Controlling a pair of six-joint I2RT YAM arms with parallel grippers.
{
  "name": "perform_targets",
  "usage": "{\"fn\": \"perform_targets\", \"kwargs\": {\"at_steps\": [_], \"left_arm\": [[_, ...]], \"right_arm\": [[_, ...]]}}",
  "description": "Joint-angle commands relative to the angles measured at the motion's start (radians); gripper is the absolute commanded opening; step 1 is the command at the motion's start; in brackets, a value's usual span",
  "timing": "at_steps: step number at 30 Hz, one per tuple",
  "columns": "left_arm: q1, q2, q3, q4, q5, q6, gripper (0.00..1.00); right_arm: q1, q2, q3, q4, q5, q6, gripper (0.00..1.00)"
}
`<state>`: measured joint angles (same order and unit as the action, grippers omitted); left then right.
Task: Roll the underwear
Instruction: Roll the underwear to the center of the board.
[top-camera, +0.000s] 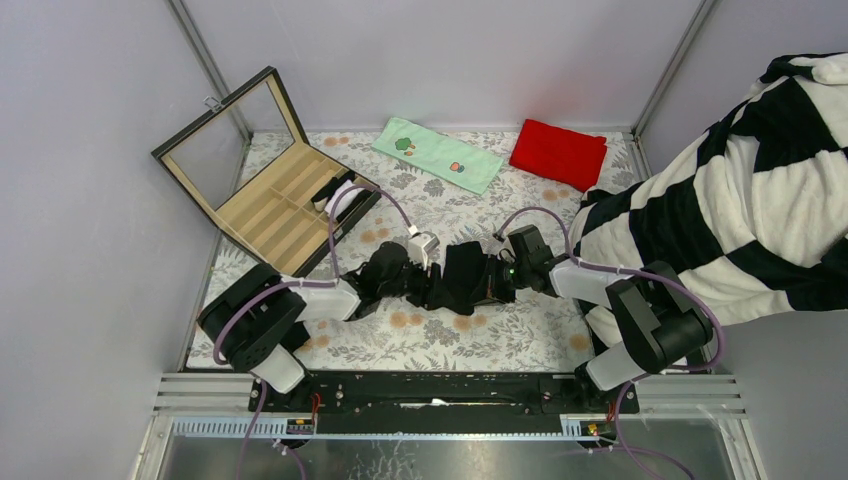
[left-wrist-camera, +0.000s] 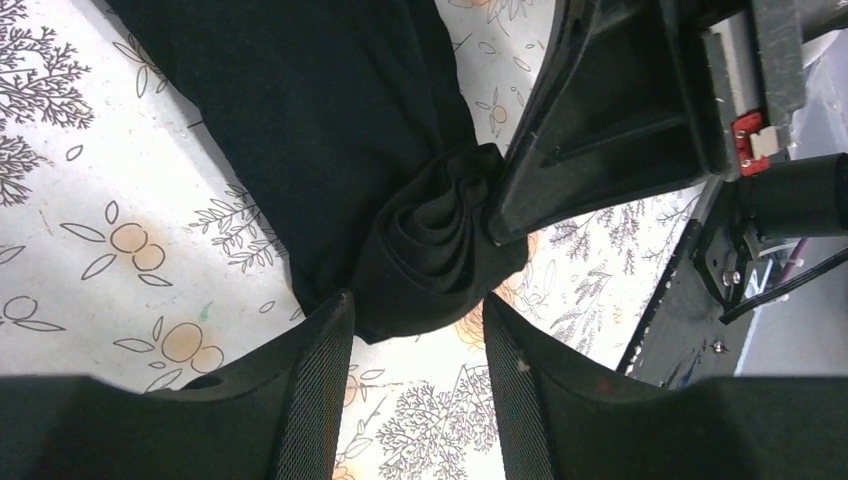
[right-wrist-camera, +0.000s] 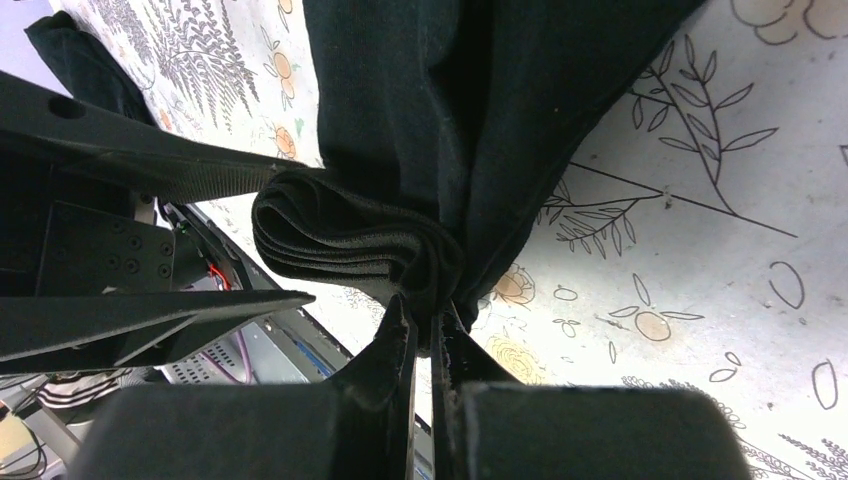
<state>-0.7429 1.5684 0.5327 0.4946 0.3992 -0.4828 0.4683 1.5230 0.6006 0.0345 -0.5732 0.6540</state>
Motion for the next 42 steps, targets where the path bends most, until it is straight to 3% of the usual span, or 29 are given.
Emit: {"fn": "perform_targets", "kwargs": {"at_steps": [1,6,17,20,22,24,31,36,39,42], "left_arm": [[0.005,0.031,0.037,0.057,-0.024,0.049,0.55],[0.005,0.049,0.058,0.060,-0.031,0.046,0.52],[0.004,0.127,0.105,0.036,-0.066,0.043,0.30],[0.005,0.135,0.120,0.005,-0.105,0.041,0.25],[0.005,0.144,0.136,-0.026,-0.138,0.037,0.22],[0.005,0.158,0.153,-0.057,-0.151,0.039,0.20],[0.005,0.186,0.177,-0.122,-0.182,0.044,0.17],[0.005,0.208,0.197,-0.144,-0.177,0.043,0.17],[0.005,0.210,0.197,-0.149,-0.176,0.044,0.17],[0.005,0.213,0.192,-0.144,-0.170,0.045,0.16]], "right_arm": [[-0.008,0.014,0.030,-0.016,-0.040,-0.015,0.00],[-0.010,0.020,0.030,-0.019,-0.044,-0.021,0.00],[-0.011,0.019,0.037,-0.026,-0.039,-0.034,0.02],[-0.013,0.011,0.038,-0.028,-0.033,-0.045,0.12],[-0.013,0.002,0.038,-0.029,-0.030,-0.053,0.28],[-0.013,-0.011,0.034,-0.028,-0.025,-0.057,0.36],[-0.013,-0.116,0.049,-0.105,0.057,-0.107,0.47],[-0.014,-0.241,0.037,-0.125,0.213,-0.211,0.51],[-0.013,-0.337,-0.013,-0.028,0.292,-0.323,0.55],[-0.012,-0.449,-0.140,0.252,0.310,-0.478,0.61]]}}
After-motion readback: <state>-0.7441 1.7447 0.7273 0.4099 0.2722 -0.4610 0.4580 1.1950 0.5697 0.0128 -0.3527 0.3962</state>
